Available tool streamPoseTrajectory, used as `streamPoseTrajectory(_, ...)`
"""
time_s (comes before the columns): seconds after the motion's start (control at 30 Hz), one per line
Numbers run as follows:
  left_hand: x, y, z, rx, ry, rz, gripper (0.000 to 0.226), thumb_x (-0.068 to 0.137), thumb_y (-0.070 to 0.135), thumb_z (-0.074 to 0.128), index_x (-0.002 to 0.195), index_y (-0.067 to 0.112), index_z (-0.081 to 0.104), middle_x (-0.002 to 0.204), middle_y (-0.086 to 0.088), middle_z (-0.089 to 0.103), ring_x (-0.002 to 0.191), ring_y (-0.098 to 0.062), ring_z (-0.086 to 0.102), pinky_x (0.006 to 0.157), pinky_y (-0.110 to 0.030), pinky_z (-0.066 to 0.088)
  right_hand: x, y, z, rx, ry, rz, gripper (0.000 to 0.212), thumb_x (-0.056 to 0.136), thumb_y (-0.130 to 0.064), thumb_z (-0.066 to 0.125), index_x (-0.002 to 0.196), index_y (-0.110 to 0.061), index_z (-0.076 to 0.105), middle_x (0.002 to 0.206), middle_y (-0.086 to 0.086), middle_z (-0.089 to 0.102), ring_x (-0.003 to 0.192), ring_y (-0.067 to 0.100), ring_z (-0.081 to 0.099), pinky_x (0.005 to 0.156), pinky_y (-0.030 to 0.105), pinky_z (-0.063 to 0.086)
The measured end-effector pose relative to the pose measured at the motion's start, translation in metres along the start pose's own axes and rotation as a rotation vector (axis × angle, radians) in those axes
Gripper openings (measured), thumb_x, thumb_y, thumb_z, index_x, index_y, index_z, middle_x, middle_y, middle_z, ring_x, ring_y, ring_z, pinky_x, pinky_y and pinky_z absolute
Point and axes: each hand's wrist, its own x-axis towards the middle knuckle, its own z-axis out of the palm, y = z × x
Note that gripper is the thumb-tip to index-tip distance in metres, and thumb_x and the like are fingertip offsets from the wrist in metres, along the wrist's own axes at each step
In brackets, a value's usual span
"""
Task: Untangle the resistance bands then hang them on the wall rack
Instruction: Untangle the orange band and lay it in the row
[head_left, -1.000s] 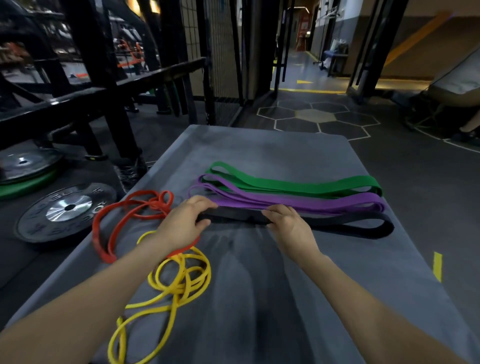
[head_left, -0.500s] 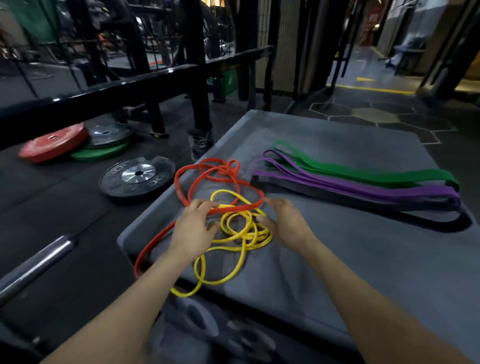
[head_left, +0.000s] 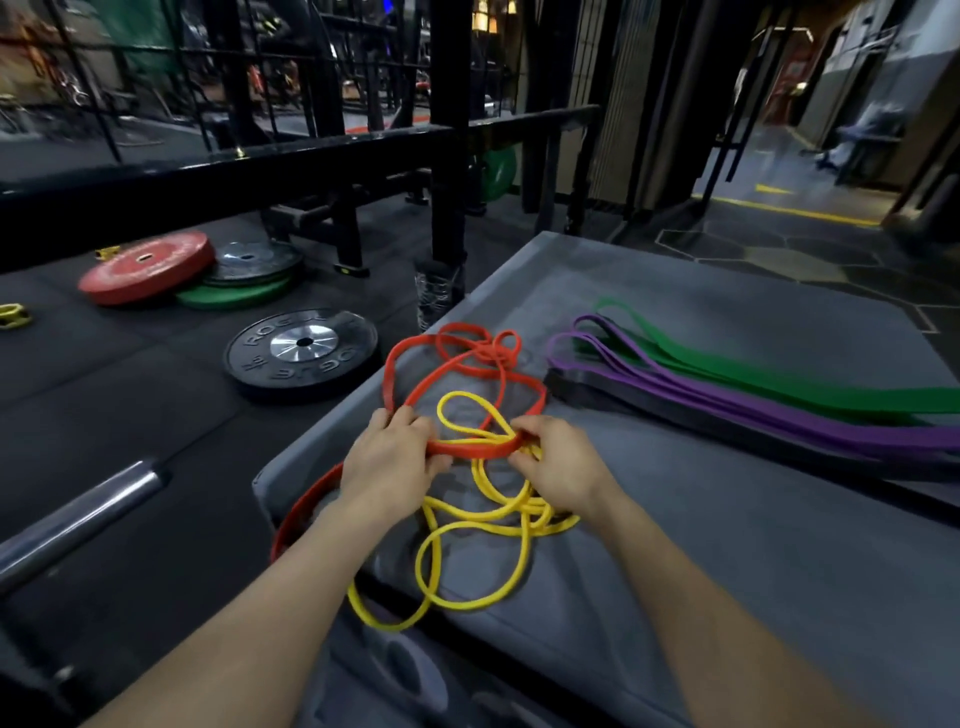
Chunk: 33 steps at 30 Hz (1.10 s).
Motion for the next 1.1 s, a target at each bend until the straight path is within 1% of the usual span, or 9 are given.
streamPoseTrajectory(0.17,-0.004,-0.024,-0.015,-0.129,0.043,-0.148,0.027,0.087,0.036,0.057,0.104,0.015,0.055,0.112,-0.006,0.051,0.108,-0.031,0.037,0.094,-0.037,0.033,0.000,-0.014,0.009,0.102,-0.039,-0.097,0.034,0.080,-0.009,0.065,0.113,-0.017,0.064,0.113,0.001,0.066,0.105,0.013,0.060,0.097,0.024,0.043)
streamPoseTrajectory(0.37,-0.011,-0.040,-0.018,-0.383,-0.024,-0.135,0.019,0.085,0.035,0.062,0.098,0.022,0.064,0.104,0.000,0.056,0.104,-0.021,0.048,0.093,-0.030,0.036,0.007,-0.014,0.004,0.114,0.109,-0.115,0.006,0.079,-0.020,0.070,0.081,-0.018,0.064,0.084,0.000,0.057,0.077,0.012,0.054,0.068,0.010,0.037)
streamPoseTrajectory(0.43,-0.011,-0.044,-0.023,-0.502,0.041,-0.179,0.002,0.085,0.026,0.064,0.086,0.024,0.064,0.093,0.001,0.061,0.091,-0.016,0.057,0.081,-0.024,0.041,0.008,-0.016,0.003,0.131,0.176,-0.133,0.006,0.085,-0.021,0.063,0.085,-0.016,0.061,0.086,0.002,0.056,0.079,0.013,0.052,0.068,0.013,0.034)
streamPoseTrajectory(0.5,-0.010,-0.047,-0.024,-0.502,0.118,-0.219,0.010,0.086,0.021,0.063,0.078,0.028,0.062,0.089,0.001,0.064,0.084,-0.015,0.060,0.075,-0.023,0.041,0.009,-0.021,0.004,0.172,0.200,-0.135,0.006,0.090,-0.021,0.057,0.087,-0.016,0.057,0.088,0.003,0.057,0.082,0.015,0.052,0.071,0.020,0.034)
streamPoseTrajectory(0.63,-0.010,-0.044,-0.020,-0.551,0.114,-0.276,0.009,0.087,0.029,0.062,0.094,0.023,0.061,0.098,0.000,0.058,0.089,-0.016,0.060,0.082,-0.028,0.046,0.013,-0.032,0.006,0.241,0.223,-0.105,0.009,0.094,-0.020,0.050,0.090,-0.014,0.056,0.078,0.000,0.060,0.072,0.012,0.054,0.063,0.020,0.037)
streamPoseTrajectory(0.73,-0.009,-0.042,-0.017,-0.512,0.074,-0.285,0.032,0.084,0.036,0.064,0.109,0.016,0.059,0.102,0.001,0.047,0.098,-0.018,0.055,0.088,-0.028,0.043,0.029,-0.038,0.004,0.164,0.259,-0.052,0.011,0.095,-0.022,0.049,0.093,-0.014,0.056,0.081,0.000,0.060,0.076,0.017,0.055,0.068,0.028,0.039)
streamPoseTrajectory(0.83,-0.008,-0.042,-0.015,-0.458,0.086,-0.311,0.036,0.083,0.033,0.066,0.113,0.018,0.055,0.106,0.000,0.039,0.104,-0.024,0.052,0.091,-0.031,0.041,0.051,-0.036,0.006,-0.002,0.258,-0.005,0.016,0.094,-0.024,0.049,0.101,-0.012,0.057,0.104,0.008,0.058,0.097,0.025,0.053,0.079,0.035,0.042)
streamPoseTrajectory(0.97,-0.003,-0.045,-0.008,-0.496,0.104,-0.376,0.038,0.085,0.023,0.064,0.119,0.014,0.049,0.115,-0.010,0.053,0.107,-0.029,0.054,0.092,-0.036,0.043,0.072,-0.029,0.013,-0.095,0.175,0.140,0.032,0.091,-0.031,0.055,0.117,-0.011,0.053,0.121,0.016,0.050,0.113,0.036,0.048,0.091,0.040,0.042)
streamPoseTrajectory(1.1,0.001,-0.047,-0.007,-0.573,0.165,-0.432,0.039,0.085,0.015,0.064,0.120,0.007,0.050,0.118,-0.011,0.060,0.112,-0.029,0.055,0.093,-0.032,0.041,0.082,-0.026,0.025,0.061,0.106,0.266,0.041,0.088,-0.033,0.061,0.115,-0.003,0.056,0.113,0.015,0.064,0.109,0.033,0.057,0.092,0.039,0.046)
